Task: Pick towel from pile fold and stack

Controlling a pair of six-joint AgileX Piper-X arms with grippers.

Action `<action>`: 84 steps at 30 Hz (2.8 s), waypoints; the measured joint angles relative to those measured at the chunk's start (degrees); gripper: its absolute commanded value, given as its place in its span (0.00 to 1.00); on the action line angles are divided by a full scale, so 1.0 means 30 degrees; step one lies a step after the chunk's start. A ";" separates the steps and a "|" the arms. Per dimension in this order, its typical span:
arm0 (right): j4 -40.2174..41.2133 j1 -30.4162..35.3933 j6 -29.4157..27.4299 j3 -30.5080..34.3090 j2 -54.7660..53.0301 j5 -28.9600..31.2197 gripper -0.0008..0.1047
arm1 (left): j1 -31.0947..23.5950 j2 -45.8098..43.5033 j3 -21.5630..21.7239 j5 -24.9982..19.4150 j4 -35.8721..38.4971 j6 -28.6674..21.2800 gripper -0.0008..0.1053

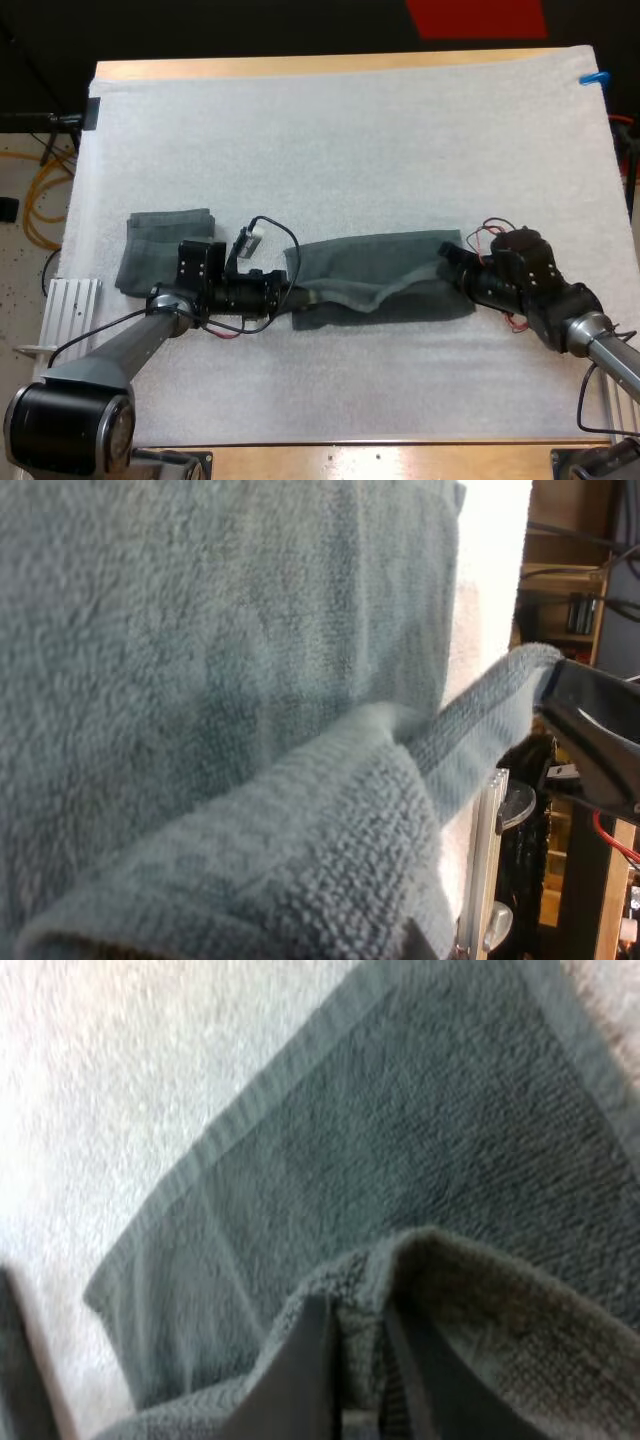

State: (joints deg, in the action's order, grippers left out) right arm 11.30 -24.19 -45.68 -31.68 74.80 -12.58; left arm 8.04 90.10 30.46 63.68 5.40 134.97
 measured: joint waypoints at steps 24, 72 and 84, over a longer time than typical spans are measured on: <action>-0.1347 0.0000 0.0082 0.0000 0.0000 0.1982 0.30 | 0.0000 -0.0008 0.0080 -0.1162 -0.2090 -0.0999 0.52; 1.0899 0.0208 -1.4573 -0.5349 -0.6892 0.6522 0.80 | 0.0000 -2.0946 0.3280 -1.1614 1.7125 -0.8923 0.64; 1.0816 0.5900 -1.5951 -0.5352 -0.1587 -0.0108 0.80 | 0.0000 -2.1036 0.4762 -0.9084 1.9236 -0.9436 0.64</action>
State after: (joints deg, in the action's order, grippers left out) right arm 43.75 -6.49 -93.53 -47.74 70.04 -12.91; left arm 8.04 26.99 44.75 36.43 63.11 106.67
